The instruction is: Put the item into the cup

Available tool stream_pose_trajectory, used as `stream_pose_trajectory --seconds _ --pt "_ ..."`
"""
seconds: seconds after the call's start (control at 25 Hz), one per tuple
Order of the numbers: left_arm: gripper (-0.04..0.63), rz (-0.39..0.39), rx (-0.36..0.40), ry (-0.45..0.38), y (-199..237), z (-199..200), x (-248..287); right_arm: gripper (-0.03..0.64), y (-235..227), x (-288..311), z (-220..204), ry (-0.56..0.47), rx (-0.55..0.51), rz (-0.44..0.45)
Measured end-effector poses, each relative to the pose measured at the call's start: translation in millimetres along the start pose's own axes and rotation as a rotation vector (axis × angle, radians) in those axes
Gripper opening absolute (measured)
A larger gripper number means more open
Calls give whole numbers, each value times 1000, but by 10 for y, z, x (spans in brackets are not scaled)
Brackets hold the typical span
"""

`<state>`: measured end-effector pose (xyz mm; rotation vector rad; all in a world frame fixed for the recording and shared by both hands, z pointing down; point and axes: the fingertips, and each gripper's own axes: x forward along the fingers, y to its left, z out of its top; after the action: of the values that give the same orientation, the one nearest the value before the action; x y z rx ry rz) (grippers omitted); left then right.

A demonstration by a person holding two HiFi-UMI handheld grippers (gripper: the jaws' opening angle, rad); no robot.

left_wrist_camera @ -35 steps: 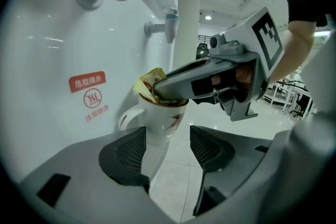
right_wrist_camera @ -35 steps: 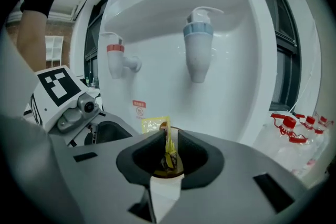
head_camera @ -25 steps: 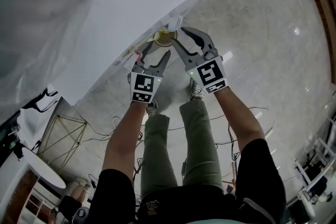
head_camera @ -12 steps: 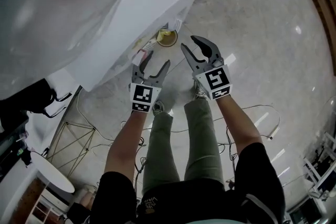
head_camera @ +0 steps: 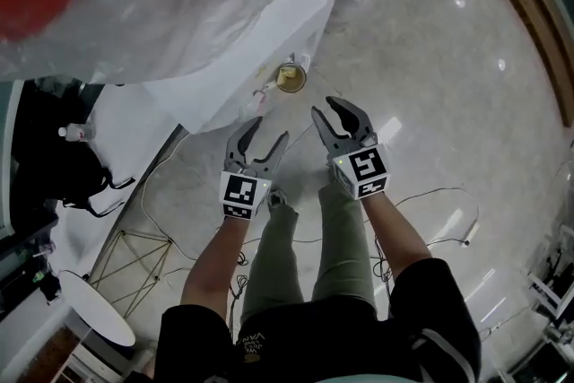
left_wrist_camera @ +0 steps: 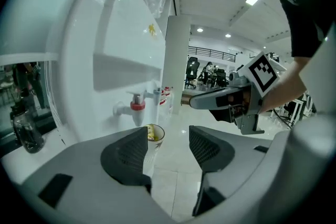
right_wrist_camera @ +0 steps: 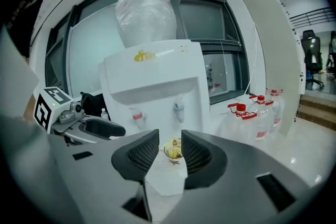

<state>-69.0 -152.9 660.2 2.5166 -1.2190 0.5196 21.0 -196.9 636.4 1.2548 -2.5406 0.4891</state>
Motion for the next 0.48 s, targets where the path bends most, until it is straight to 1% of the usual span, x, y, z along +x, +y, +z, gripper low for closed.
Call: stream_pose_trajectory --seconds 0.2,0.32,0.48 --pt "259 -37 -2 -19 -172 383 -473 135 285 -406 236 -8 52 -39" --pt "209 -49 2 -52 -261 689 -792 130 453 -677 458 -26 73 -62" --pt "147 -54 14 -89 -419 1059 -1214 89 673 -1072 826 -62 83 -88"
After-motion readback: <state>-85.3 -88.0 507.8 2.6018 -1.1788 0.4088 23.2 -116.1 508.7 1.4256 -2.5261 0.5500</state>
